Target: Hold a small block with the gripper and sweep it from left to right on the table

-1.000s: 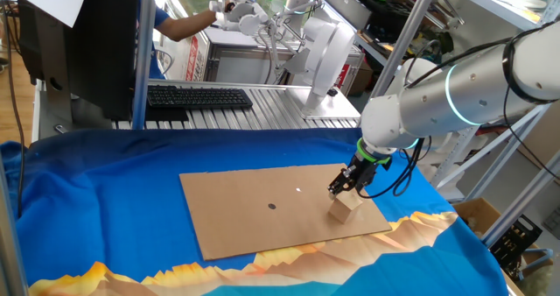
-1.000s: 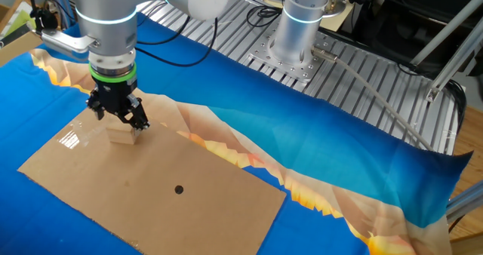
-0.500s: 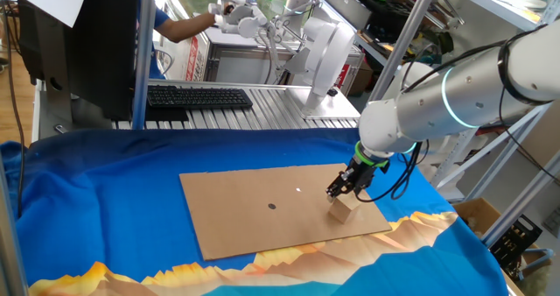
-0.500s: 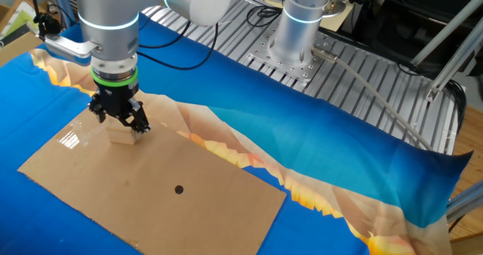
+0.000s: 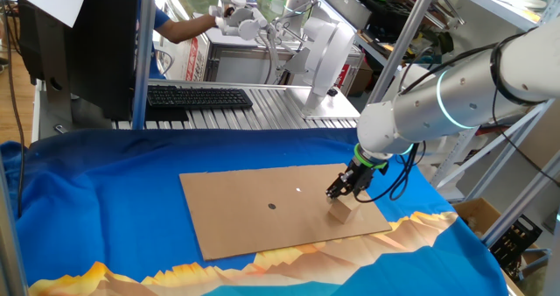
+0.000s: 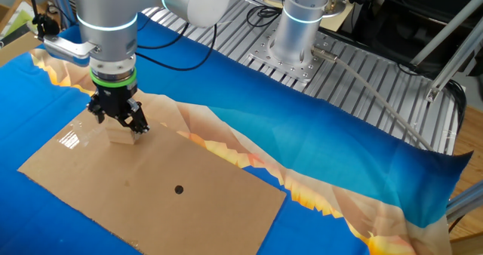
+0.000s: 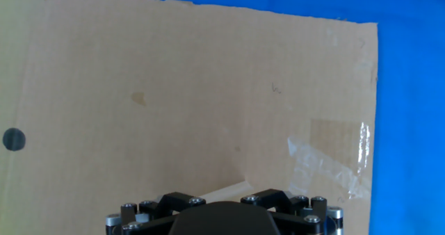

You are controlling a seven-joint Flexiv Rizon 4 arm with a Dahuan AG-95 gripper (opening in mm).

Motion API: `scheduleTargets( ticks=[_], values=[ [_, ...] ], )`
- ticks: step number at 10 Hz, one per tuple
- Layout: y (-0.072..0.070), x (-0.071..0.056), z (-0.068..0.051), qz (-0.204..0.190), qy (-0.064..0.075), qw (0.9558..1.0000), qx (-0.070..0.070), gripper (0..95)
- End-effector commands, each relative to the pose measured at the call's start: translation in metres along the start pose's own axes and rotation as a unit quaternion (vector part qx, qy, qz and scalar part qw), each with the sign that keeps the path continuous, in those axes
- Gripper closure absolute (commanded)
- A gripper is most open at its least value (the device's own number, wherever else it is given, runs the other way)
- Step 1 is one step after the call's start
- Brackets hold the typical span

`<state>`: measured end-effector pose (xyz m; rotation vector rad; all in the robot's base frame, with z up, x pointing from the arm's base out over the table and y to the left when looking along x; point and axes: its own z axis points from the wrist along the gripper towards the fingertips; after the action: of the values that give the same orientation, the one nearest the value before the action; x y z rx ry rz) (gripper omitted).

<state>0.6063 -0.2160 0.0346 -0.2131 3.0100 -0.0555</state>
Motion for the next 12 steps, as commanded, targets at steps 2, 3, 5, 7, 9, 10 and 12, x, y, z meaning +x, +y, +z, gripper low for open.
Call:
scheduleTargets(
  ticks=[2, 3, 5, 7, 9, 10, 12],
  values=[
    [0.0014, 0.0032, 0.0002, 0.004, -0.001, 1.0000, 0.000, 19.0],
    [0.0016, 0.0040, 0.0011, 0.005, -0.001, 1.0000, 0.000, 19.0],
    [0.0015, 0.0040, 0.0026, 0.007, -0.001, 1.0000, 0.000, 19.0],
    [0.0014, 0.0040, 0.0037, 0.007, -0.002, 1.0000, 0.000, 19.0],
    [0.0012, 0.0039, 0.0040, 0.005, -0.002, 1.0000, 0.000, 19.0],
    [0.0012, 0.0039, 0.0041, 0.004, -0.002, 1.0000, -0.001, 19.0],
    [0.0011, 0.0039, 0.0045, 0.003, -0.002, 1.0000, -0.001, 38.0]
  ],
)
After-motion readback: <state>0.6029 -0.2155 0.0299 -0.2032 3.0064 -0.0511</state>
